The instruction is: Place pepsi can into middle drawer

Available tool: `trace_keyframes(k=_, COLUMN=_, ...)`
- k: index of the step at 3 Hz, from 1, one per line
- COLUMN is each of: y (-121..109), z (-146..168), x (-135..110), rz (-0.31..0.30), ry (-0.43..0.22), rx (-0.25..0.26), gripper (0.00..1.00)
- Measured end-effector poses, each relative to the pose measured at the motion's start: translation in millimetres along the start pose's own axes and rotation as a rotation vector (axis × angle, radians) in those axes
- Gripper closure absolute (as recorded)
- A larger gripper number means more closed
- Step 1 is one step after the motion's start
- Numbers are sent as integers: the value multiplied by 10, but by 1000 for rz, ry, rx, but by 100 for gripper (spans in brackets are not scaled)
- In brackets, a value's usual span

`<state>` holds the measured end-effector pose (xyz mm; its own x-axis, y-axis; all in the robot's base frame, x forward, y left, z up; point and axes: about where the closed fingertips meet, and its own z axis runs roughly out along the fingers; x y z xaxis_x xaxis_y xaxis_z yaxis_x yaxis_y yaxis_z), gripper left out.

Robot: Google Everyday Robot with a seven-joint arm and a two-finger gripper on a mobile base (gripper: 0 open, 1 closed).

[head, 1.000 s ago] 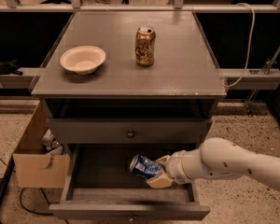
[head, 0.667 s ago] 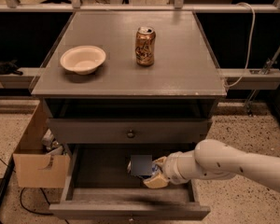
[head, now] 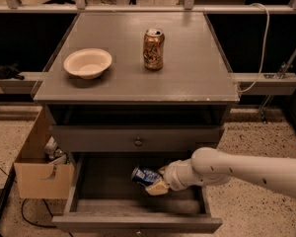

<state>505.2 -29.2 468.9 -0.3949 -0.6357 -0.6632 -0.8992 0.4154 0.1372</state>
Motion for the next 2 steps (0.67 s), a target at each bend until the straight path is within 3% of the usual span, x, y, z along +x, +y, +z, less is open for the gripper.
trace_keyframes(k=2, y=-104, z=639, x=302, rz=77, ry=68, rx=-44, gripper=100)
